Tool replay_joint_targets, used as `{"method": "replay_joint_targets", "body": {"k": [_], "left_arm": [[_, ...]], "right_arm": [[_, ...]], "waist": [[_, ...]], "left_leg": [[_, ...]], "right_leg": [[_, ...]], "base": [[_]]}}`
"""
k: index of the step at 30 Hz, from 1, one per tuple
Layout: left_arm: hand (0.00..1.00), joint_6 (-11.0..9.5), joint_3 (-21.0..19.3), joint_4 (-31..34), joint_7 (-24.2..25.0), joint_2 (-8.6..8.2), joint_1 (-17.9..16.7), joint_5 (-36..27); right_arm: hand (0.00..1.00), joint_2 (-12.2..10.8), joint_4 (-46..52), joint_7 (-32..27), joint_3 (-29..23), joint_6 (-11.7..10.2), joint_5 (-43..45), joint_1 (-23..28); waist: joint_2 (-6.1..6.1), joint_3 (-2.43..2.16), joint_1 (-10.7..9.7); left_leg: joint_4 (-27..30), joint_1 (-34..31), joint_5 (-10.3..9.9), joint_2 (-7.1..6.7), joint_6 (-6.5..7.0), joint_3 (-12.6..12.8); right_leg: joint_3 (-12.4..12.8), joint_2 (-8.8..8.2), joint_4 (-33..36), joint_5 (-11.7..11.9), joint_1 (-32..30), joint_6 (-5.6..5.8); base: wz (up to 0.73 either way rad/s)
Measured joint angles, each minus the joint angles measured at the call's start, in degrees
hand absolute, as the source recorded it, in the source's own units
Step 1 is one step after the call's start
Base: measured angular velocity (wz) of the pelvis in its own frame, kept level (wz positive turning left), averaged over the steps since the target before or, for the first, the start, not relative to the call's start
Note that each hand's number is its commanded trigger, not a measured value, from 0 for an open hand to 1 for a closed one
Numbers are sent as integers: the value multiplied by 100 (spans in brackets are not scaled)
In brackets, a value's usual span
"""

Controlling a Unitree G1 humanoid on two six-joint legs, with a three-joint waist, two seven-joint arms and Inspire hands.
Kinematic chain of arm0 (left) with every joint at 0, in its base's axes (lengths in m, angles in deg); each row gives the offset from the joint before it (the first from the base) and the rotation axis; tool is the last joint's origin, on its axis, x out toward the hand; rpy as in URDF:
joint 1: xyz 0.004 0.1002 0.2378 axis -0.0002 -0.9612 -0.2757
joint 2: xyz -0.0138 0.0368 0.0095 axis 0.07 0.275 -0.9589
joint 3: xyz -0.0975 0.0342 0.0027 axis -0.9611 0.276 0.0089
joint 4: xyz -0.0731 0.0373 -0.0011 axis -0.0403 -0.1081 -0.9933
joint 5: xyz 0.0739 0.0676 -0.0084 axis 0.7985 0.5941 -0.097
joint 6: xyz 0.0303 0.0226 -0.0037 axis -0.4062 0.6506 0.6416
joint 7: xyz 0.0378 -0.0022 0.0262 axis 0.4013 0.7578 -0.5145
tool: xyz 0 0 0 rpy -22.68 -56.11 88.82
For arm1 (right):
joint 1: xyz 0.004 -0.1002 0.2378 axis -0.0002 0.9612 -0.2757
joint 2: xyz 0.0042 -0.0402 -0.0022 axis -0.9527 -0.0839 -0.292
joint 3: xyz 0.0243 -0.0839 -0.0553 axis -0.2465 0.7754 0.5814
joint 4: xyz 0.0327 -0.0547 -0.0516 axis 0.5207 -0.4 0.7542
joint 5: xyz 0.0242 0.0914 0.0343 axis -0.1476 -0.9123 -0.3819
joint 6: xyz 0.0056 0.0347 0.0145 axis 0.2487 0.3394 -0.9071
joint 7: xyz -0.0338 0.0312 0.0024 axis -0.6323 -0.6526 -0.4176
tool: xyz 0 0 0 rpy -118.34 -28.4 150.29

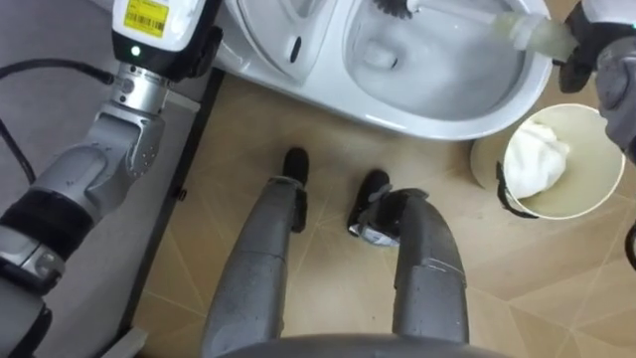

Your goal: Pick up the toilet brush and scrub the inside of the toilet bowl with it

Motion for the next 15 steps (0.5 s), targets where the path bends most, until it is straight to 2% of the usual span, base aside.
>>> {"method": "replay_joint_targets", "body": {"k": [2,4,5,7,8,9,11,12,15], "left_arm": [[0,15,-20,-23,149,-21,-45,69],[0,10,-14,-124,210,-121,-84,153],[0,11,-14,-203,234,-170,-105,153],[0,47,-33,-341,268,-170,-108,145],[0,95,-33,-360,290,-172,-137,147],[0,137,-34,-360,328,-212,-199,147],[0,159,-69,-360,396,-244,-298,150],[0,163,-79,-363,442,-239,-355,151],[0,128,-83,-361,543,-239,-385,126]], "right_arm": [[100,-46,5,0,5,26,144,83],[100,-54,24,0,4,69,309,226],[100,-55,102,7,4,137,473,348],[100,-53,290,84,31,258,695,524],[100,-70,339,153,122,359,840,654],[100,-100,379,252,183,500,1040,816],[100,-135,450,391,179,659,1194,992],[100,-68,709,430,178,730,1270,1123],[100,46,1260,517,167,846,1401,1500]], "waist": [[20,2,48],[150,10,151],[245,-11,230],[359,-24,371],[434,-61,478],[526,-120,575],[602,-170,634],[636,-185,631],[706,-184,608]], "left_leg": [[8,84,-27,12,-19,-15],[23,171,-52,33,-22,-72],[16,190,-54,27,-21,-94],[5,186,-53,24,-20,-93],[-14,178,-48,30,-25,-106],[-16,178,-49,34,-26,-151],[-32,207,-57,34,-22,-174],[-58,227,-57,39,-22,-173],[-101,351,-89,123,-29,-181]], "right_leg": [[-13,16,-23,11,102,-23],[-72,52,-101,-5,249,28],[-84,62,-131,-5,288,55],[-98,54,-141,-3,287,60],[-124,64,-178,12,293,68],[-166,82,-230,19,332,68],[-184,90,-267,16,376,67],[-190,93,-294,15,397,67],[-238,184,-454,30,584,67]], "base": [[-2],[0],[0],[0],[6],[6],[3],[0],[-3]]}}
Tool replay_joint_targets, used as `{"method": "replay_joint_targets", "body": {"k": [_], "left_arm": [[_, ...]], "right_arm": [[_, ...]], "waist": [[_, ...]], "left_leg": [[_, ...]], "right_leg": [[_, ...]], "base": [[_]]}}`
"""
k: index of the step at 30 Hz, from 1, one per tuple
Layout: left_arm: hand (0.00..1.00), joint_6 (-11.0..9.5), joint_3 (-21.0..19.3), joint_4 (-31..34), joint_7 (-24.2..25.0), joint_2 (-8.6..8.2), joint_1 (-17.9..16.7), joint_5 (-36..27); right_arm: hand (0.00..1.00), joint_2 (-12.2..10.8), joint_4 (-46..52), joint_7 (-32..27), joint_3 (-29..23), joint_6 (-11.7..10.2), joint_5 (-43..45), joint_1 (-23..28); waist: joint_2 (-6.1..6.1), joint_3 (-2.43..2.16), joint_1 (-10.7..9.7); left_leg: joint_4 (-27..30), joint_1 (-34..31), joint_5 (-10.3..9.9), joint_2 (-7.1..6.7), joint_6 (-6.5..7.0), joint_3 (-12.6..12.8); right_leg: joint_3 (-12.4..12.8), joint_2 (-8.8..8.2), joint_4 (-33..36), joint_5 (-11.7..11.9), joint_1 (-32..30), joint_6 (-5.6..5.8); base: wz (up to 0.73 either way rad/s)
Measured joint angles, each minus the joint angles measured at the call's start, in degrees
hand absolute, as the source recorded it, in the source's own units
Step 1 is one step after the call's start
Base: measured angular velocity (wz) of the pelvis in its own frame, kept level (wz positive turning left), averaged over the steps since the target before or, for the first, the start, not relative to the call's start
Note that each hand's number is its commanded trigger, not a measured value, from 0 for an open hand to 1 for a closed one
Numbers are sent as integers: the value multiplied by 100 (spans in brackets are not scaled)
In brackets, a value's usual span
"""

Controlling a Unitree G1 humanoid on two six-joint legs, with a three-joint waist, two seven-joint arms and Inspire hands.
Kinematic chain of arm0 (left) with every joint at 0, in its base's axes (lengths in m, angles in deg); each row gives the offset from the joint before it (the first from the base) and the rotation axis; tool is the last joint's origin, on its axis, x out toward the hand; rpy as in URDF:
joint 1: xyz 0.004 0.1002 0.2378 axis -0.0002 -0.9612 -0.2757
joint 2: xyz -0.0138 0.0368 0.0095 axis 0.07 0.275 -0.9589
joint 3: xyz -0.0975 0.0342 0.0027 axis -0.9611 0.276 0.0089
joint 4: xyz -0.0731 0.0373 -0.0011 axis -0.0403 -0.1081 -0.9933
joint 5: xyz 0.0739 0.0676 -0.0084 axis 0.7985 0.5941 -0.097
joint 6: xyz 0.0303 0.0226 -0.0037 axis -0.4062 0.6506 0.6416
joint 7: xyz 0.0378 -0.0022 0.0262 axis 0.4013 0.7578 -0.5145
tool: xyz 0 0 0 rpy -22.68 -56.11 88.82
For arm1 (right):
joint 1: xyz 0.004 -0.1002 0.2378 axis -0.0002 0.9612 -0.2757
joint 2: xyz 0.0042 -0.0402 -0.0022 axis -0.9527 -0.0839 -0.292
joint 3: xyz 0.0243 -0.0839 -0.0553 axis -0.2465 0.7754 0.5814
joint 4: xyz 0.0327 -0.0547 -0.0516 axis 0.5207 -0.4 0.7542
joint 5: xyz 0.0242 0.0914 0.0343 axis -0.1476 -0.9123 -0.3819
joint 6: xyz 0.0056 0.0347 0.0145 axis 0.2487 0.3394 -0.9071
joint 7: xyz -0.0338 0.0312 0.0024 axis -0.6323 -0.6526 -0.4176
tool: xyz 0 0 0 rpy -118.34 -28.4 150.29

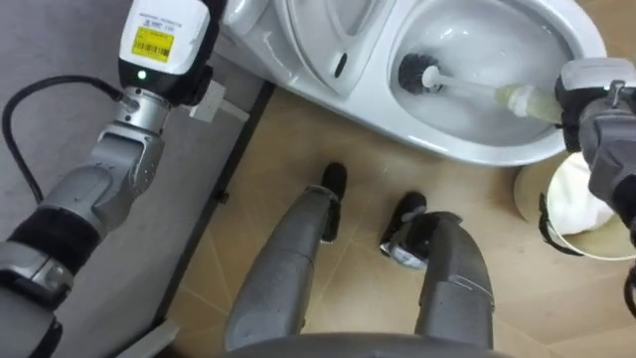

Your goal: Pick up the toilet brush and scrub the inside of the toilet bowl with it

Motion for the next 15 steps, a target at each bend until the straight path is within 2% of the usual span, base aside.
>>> {"method": "replay_joint_targets", "body": {"k": [4,6,10,13,15], "left_arm": [[0,-135,-69,6,7,-2,-76,-201],[0,-148,-130,-3,24,-2,-252,-202],[0,-141,-334,-13,89,-3,-538,-320],[0,-125,-406,-35,156,-27,-777,-422],[0,-129,-422,-41,257,-64,-976,-424]], "right_arm": [[100,47,440,77,-191,86,56,355],[100,58,551,109,-328,86,58,609],[100,23,570,117,-465,84,73,936],[100,-90,361,110,-589,75,72,1120],[100,-178,124,97,-644,0,72,1263]], "waist": [[65,-8,-4],[156,-23,-6],[191,-39,-24],[198,-41,-61],[246,-72,-150]], "left_leg": [[6,74,-75,109,-24,-34],[-55,240,-87,167,-4,-43],[-246,564,-108,145,-1,-37],[-376,859,-124,106,-9,-48],[-410,1031,-136,114,6,-30]], "right_leg": [[-55,138,-192,31,164,-13],[-83,227,-382,76,391,-31],[-90,222,-528,60,690,-25],[-100,200,-617,-3,962,6],[-168,221,-755,-31,1221,37]], "base": [[-8],[-7],[5],[11],[16]]}}
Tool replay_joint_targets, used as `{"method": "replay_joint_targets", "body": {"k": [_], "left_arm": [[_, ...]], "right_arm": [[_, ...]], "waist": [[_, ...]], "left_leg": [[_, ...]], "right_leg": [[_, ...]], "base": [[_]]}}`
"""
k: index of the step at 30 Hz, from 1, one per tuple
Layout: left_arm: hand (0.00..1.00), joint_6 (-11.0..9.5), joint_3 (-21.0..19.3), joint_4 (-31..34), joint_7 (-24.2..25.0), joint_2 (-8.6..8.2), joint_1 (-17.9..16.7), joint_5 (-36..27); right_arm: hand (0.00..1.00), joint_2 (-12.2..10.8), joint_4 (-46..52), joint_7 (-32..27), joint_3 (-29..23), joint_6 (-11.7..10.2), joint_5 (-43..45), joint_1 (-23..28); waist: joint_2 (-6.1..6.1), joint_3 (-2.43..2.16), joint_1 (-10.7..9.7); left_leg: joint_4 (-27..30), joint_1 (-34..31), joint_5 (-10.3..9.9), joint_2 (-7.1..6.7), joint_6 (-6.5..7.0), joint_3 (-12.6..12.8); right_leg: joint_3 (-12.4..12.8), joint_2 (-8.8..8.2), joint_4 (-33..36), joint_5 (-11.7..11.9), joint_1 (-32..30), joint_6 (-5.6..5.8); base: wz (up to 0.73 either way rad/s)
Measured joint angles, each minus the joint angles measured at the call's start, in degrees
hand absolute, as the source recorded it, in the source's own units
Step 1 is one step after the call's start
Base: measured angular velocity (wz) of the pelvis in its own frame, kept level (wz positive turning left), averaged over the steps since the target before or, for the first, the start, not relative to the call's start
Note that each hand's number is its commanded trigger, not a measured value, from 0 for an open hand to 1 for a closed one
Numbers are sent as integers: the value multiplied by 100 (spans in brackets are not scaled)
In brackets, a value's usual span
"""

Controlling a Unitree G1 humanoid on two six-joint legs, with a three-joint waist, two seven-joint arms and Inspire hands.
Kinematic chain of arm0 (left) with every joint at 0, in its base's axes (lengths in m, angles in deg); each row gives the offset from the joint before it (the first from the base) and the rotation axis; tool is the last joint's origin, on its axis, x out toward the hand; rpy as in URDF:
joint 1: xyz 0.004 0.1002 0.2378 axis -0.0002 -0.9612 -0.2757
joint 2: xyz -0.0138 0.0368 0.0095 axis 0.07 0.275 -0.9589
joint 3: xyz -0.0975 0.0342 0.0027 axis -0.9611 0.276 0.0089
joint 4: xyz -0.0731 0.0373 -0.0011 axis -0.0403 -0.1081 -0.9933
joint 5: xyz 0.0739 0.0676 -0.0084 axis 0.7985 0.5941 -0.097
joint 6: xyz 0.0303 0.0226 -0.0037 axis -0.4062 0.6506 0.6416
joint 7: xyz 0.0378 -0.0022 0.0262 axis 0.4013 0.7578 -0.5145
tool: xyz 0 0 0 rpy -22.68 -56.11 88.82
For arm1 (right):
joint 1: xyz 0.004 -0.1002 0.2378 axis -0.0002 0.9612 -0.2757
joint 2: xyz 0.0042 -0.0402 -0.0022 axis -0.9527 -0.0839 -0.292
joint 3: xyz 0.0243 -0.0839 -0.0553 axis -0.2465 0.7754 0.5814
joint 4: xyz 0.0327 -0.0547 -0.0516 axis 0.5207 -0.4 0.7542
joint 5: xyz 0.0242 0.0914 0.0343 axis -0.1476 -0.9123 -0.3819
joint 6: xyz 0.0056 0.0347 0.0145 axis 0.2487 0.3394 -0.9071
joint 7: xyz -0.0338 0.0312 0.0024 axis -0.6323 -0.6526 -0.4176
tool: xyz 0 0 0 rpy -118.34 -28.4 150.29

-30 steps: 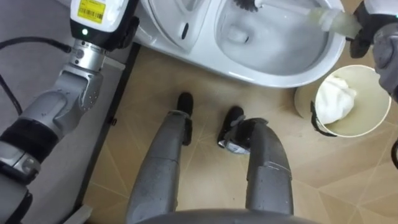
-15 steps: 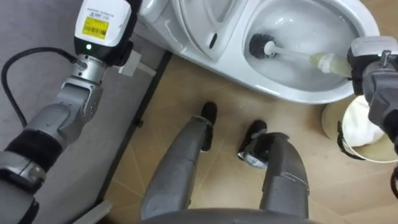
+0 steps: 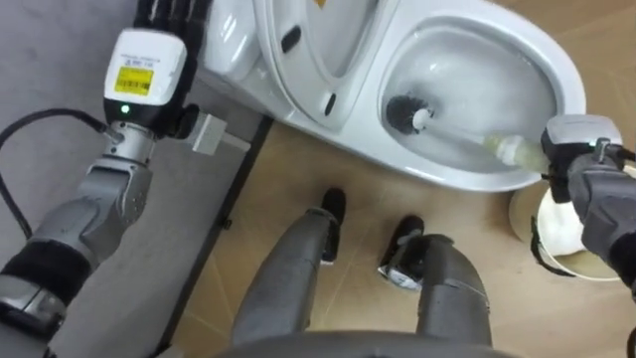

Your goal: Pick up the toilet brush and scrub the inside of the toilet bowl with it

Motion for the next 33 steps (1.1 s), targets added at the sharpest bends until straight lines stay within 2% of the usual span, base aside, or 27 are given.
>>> {"method": "replay_joint_targets", "body": {"k": [2,3,6,7,10,12,13,14,15,16,18,20,21,23,24,27,31,33], "left_arm": [[0,1,-27,-44,56,-53,-75,-58],[0,9,-38,-83,122,-150,-101,-169],[0,10,-261,-135,264,-394,-168,-207],[0,21,-331,-139,277,-424,-213,-208],[0,155,-508,-144,411,-456,-501,-209],[0,174,-608,-141,534,-535,-834,-219],[0,176,-661,-135,565,-588,-937,-216],[0,191,-779,-118,639,-711,-1161,-217],[0,225,-871,-58,724,-786,-1423,-218],[0,235,-937,-8,766,-819,-1569,-207],[0,229,-1168,156,885,-917,-2096,-153],[0,241,-1292,185,923,-1014,-2411,-141],[0,253,-1415,184,963,-1101,-2610,-144],[0,268,-1512,183,995,-1130,-2896,-136],[0,297,-1625,165,1042,-1194,-3052,-135],[0,378,-1771,143,1221,-1358,-3299,-149],[0,390,-1857,2,1358,-1468,-3457,-165],[0,395,-1910,-262,1427,-1547,-3467,-180]], "right_arm": [[100,-5,-60,-8,-51,-89,-5,89],[100,-25,-117,-45,-98,-135,-4,195],[100,-119,-221,-67,-355,-245,98,454],[100,-149,-229,-64,-423,-273,168,496],[100,-300,-263,-54,-494,-356,219,808],[100,-474,-239,-32,-717,-375,229,1248],[100,-531,-238,-21,-764,-374,236,1363],[100,-639,-219,1,-885,-380,237,1605],[100,-742,-176,14,-994,-378,248,1856],[100,-778,-144,17,-1059,-385,261,1971],[100,-903,-126,44,-1302,-435,327,2377],[100,-973,-125,62,-1434,-434,327,2632],[100,-1047,-76,81,-1539,-425,327,2800],[100,-1163,145,174,-1763,-422,374,3087],[100,-1235,276,260,-1891,-432,435,3232],[100,-1319,295,371,-2010,-465,433,3412],[100,-1496,266,404,-2109,-495,421,3520],[100,-1593,256,464,-2187,-507,397,3585]], "waist": [[-16,4,-9],[-31,5,-16],[-105,2,-67],[-117,2,-78],[-285,-25,-177],[-432,-71,-209],[-460,-88,-218],[-497,-115,-223],[-554,-171,-224],[-581,-192,-227],[-623,-211,-251],[-639,-216,-255],[-700,-204,-256],[-716,-232,-271],[-729,-229,-278],[-756,-225,-331],[-818,-233,-353],[-872,-269,-349]], "left_leg": [[-4,131,-37,5,48,86],[-43,248,-52,2,75,197],[-213,532,-72,-71,110,237],[-227,578,-72,-78,110,236],[-235,852,-72,-125,110,254],[-356,1213,-74,-122,113,319],[-419,1336,-75,-124,113,332],[-501,1560,-81,-121,121,345],[-556,1758,-87,-113,129,346],[-596,1854,-92,-115,134,345],[-798,2282,-109,-122,156,341],[-936,2583,-149,-129,187,343],[-1028,2753,-177,-125,189,344],[-1078,2967,-246,-121,168,352],[-1150,3136,-269,-120,163,355],[-1271,3477,-308,-130,167,364],[-1468,3761,-317,-121,158,361],[-1595,3918,-317,-111,157,353]], "right_leg": [[-1,-18,-7,-71,143,35],[7,-50,-8,-120,251,73],[55,-102,-45,-199,468,163],[48,-106,-70,-203,521,170],[20,-149,-160,-270,855,223],[33,-123,-391,-286,1255,269],[36,-109,-473,-281,1384,288],[17,-79,-647,-268,1662,320],[27,-44,-818,-247,1892,345],[34,-30,-897,-239,2001,356],[13,19,-1196,-205,2466,401],[9,34,-1338,-201,2730,430],[-5,53,-1438,-198,2898,448],[8,80,-1532,-215,3124,468],[31,98,-1604,-220,3278,475],[54,110,-1743,-230,3618,501],[125,162,-1922,-216,3845,509],[155,212,-2089,-166,4002,511]], "base": [[15],[11],[11],[4],[8],[0],[0],[0],[-5],[-9],[0],[0],[0],[-3],[-10],[-2],[-10],[-9]]}}
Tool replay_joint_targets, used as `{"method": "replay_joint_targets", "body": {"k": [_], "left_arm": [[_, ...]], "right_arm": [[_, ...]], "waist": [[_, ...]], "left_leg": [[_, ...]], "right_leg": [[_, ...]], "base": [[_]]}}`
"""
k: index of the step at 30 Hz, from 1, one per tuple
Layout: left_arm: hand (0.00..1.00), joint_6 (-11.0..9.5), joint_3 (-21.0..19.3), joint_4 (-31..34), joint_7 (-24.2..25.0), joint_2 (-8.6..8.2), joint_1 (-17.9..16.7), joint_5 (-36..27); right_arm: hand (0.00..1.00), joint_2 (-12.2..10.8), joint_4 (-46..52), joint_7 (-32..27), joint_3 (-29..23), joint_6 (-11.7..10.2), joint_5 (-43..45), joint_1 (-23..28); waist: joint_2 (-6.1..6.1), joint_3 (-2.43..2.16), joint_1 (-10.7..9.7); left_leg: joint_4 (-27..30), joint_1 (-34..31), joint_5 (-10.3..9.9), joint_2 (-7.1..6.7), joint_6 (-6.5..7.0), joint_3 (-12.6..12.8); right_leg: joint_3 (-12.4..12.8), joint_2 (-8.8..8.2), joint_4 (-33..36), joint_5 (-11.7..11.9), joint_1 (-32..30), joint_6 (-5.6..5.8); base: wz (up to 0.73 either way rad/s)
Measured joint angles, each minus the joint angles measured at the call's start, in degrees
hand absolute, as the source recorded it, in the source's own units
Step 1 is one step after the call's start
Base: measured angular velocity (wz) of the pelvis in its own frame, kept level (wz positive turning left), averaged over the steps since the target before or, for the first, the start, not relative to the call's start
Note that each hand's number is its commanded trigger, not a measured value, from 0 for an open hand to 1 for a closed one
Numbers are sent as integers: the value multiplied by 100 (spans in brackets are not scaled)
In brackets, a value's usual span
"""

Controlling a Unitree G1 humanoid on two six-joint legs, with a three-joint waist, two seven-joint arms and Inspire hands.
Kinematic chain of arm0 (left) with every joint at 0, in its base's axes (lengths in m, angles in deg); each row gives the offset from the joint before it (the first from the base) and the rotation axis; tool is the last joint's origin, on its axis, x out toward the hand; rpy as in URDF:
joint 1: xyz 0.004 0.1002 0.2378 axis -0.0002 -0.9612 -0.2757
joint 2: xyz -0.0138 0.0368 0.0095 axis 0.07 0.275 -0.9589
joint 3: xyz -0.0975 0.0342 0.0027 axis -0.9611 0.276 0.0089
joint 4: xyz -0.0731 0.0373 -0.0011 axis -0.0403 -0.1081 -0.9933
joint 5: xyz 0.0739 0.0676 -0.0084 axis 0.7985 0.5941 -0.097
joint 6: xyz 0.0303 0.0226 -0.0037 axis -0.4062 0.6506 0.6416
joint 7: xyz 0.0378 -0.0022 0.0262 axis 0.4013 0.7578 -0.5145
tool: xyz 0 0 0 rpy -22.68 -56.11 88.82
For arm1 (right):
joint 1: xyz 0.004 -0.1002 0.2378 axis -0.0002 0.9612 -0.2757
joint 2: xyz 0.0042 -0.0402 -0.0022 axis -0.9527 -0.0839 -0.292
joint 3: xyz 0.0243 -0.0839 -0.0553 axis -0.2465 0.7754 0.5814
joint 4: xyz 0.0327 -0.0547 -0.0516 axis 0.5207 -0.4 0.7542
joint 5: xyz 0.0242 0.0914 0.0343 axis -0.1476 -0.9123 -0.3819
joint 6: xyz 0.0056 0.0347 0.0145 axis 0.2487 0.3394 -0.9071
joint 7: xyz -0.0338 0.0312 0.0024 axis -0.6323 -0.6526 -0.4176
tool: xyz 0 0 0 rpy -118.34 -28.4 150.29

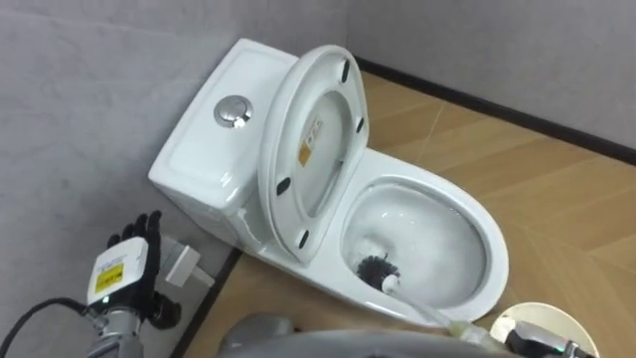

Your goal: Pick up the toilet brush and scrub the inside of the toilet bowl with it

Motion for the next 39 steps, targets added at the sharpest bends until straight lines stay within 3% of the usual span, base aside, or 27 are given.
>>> {"method": "replay_joint_targets", "body": {"k": [4,7,13,15,18,23,30,39], "left_arm": [[0,27,-83,-190,242,-86,-40,-128],[0,35,-324,-442,400,-264,-98,-430],[0,121,-752,-1561,668,-544,25,-1021],[0,222,-1102,-1894,712,-733,11,-1355],[0,302,-1429,-2314,851,-841,56,-1849],[0,402,-1707,-2522,990,-890,265,-2397],[0,411,-1686,-2631,1057,-966,701,-2506],[0,621,-1659,-2776,1062,-1047,822,-2527]], "right_arm": [[100,-44,-153,54,-44,-97,-120,0],[100,-170,-368,16,-256,-118,-532,-106],[100,-414,-556,-326,-1030,-331,-1803,-191],[100,-508,-577,-590,-1292,-343,-1852,-189],[100,-579,-737,-773,-1432,-409,-2008,-151],[100,-806,-912,-1007,-1619,-450,-2313,-96],[100,-1071,-908,-1418,-1660,-566,-2606,-97],[100,-1165,-1113,-1908,-1948,-529,-3476,10]], "waist": [[-83,-16,22],[-108,-6,14],[-131,13,-263],[-121,14,-269],[-117,17,-301],[-73,25,-369],[109,23,-714],[132,10,-986]], "left_leg": [[-116,237,0,-6,0,-6],[-286,475,-1,-12,-1,-4],[-460,622,-19,-4,-26,27],[-611,762,-19,21,-26,183],[-665,870,-19,33,-26,340],[-679,969,-50,81,-27,445],[-915,1192,-94,171,-28,748],[-1005,1371,-175,234,-26,1102]], "right_leg": [[125,20,-135,43,198,12],[173,33,-266,59,393,34],[242,79,-416,109,502,45],[402,93,-419,108,508,47],[609,102,-423,121,528,63],[911,157,-430,153,528,55],[1299,272,-404,221,470,57],[1765,407,-405,306,400,53]], "base": [[-17],[-9],[-3],[-30],[-27],[-25],[-25],[-30]]}}
